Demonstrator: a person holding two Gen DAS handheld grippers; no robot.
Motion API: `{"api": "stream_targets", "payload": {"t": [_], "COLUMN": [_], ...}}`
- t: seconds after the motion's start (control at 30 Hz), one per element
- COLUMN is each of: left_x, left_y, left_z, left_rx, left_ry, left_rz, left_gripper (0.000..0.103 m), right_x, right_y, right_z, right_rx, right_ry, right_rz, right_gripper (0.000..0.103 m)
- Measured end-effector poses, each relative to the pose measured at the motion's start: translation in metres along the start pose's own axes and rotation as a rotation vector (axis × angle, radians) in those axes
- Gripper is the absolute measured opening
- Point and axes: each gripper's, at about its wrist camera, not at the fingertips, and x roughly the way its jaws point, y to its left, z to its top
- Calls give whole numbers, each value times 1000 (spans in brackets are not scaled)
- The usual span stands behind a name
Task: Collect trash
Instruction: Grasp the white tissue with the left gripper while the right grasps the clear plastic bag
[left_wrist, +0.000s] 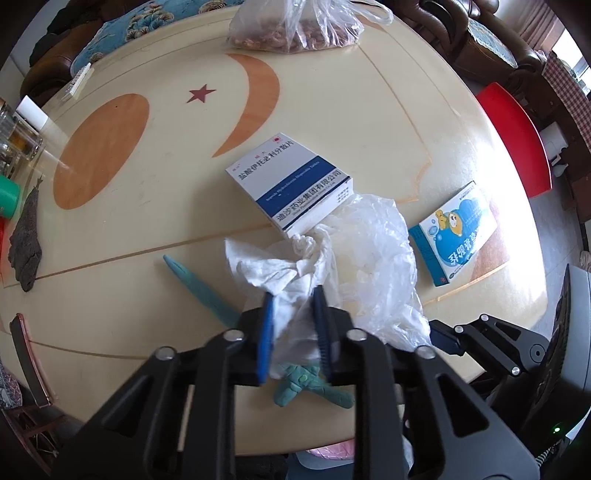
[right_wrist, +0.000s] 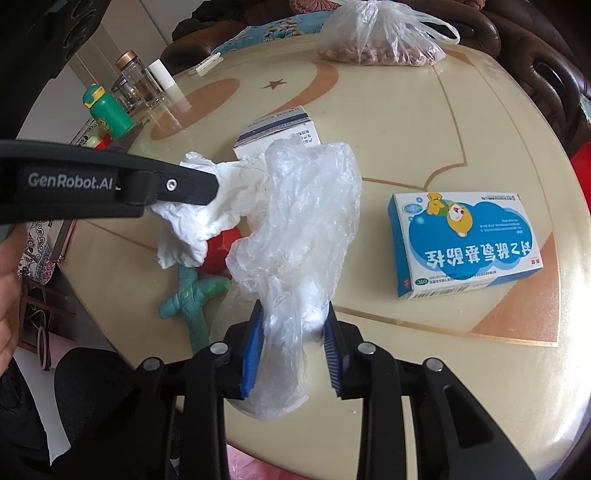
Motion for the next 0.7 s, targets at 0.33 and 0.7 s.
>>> {"api": "stream_targets", "payload": {"t": [0.33,0.7], "left_x": [-16,-35], "left_y": [7,14], "left_z": [-7,-17], "left_rx": [-10,-18], "left_ry": [-45,-90], "left_rz": [-6,-13], "left_gripper": [12,10], "right_x": [-11,-32], "right_y": [2,6], "right_z": [-1,-4], "right_rx": [-3,-1], "right_ry": [-33,-72], "right_rz": [-20,-36], "right_gripper": [26,25]}}
